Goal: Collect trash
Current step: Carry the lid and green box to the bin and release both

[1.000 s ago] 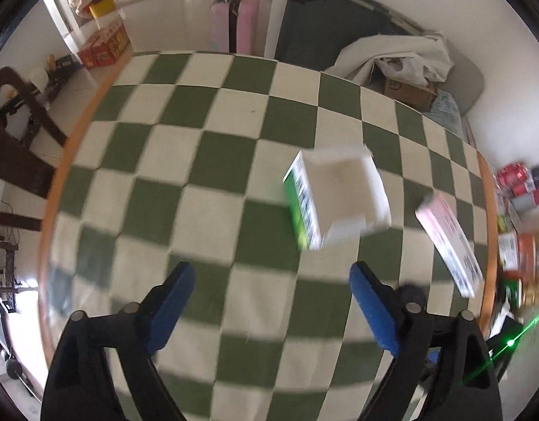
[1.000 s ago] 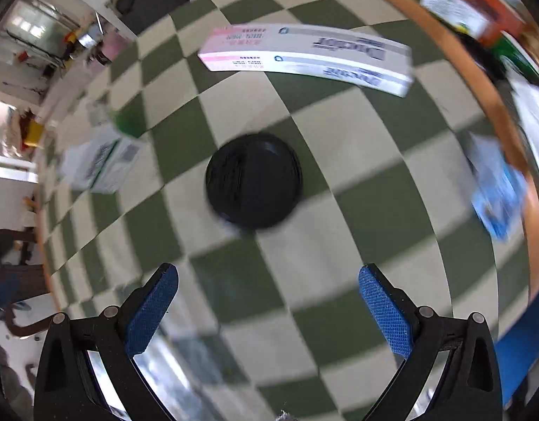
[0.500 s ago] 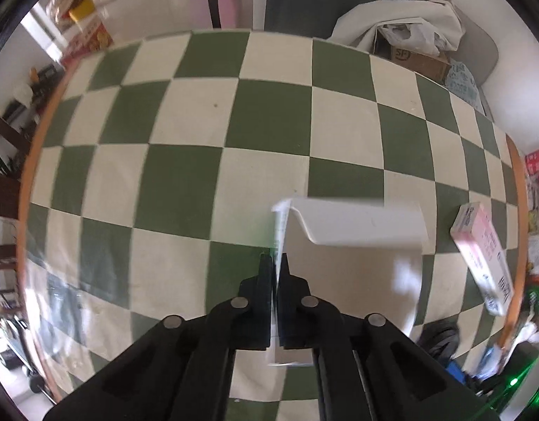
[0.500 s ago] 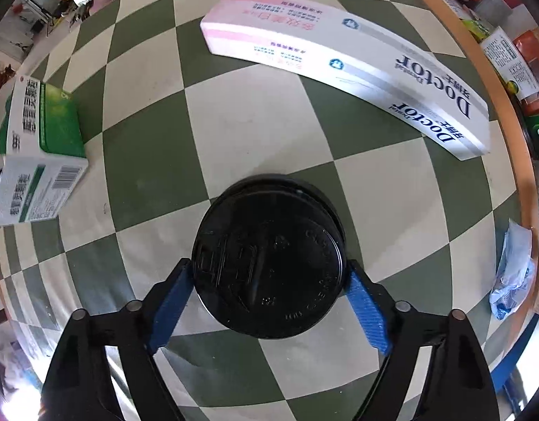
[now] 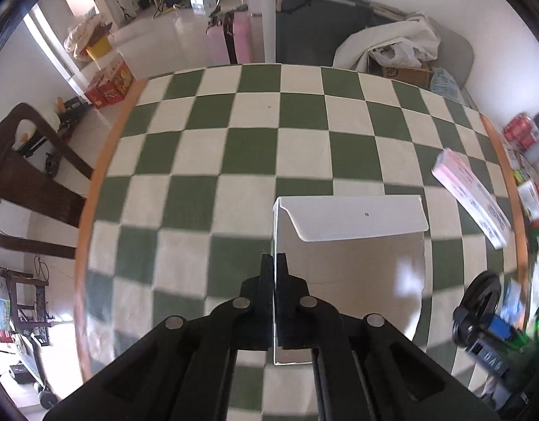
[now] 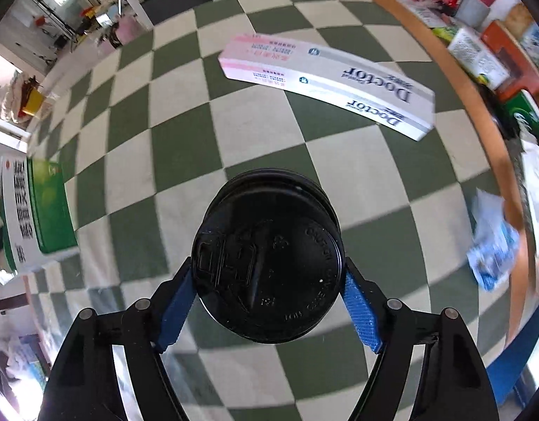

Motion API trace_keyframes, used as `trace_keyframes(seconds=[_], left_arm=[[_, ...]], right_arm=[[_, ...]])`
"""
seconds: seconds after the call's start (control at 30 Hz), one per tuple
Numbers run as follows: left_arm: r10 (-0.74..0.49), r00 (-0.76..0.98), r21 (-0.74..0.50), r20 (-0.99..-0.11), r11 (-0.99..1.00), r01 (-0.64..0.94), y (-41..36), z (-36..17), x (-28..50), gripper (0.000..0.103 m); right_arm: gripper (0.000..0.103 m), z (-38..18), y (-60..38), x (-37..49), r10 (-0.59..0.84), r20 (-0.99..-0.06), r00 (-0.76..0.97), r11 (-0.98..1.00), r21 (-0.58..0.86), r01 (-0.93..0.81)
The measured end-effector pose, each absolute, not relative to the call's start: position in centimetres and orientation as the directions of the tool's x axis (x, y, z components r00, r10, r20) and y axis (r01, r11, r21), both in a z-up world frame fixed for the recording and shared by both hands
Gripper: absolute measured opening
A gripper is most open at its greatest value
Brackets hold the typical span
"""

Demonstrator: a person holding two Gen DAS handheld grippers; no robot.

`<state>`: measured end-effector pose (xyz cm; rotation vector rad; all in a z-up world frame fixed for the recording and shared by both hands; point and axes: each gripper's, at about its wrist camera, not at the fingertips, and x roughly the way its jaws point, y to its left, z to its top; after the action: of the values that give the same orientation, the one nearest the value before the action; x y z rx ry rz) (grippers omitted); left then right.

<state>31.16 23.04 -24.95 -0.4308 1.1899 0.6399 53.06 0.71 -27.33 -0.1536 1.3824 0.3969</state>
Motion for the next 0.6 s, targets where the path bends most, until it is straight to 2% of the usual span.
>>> trace_keyframes(seconds=[0.17,0.37,0.6], left_arm=[[0.234,0.274,0.001,-0.933,0.761,-0.648,20.4,-23.3,24.3,0.0],[0.211,0.316,-0.037,-0.925,0.778,-0.627,17.2,-22.5,14.9,0.0],[0.144,0.317,-0.077,-0.937,0.801,-0.594,13.6,-23.6,4.8,0.0]], right_arm=[[0.08,-23.8,-1.5,47.7,0.23,-0.956,0.184,0.917,0.149,-0.37],[0.08,-19.8,-6.1,36.7,0.273,-0.931,0.242,0.913,0.171,-0.37],[0.08,-19.1,-10.3,22.7,0.288,-0.925,0.248,0.915,0.189,-0.357]])
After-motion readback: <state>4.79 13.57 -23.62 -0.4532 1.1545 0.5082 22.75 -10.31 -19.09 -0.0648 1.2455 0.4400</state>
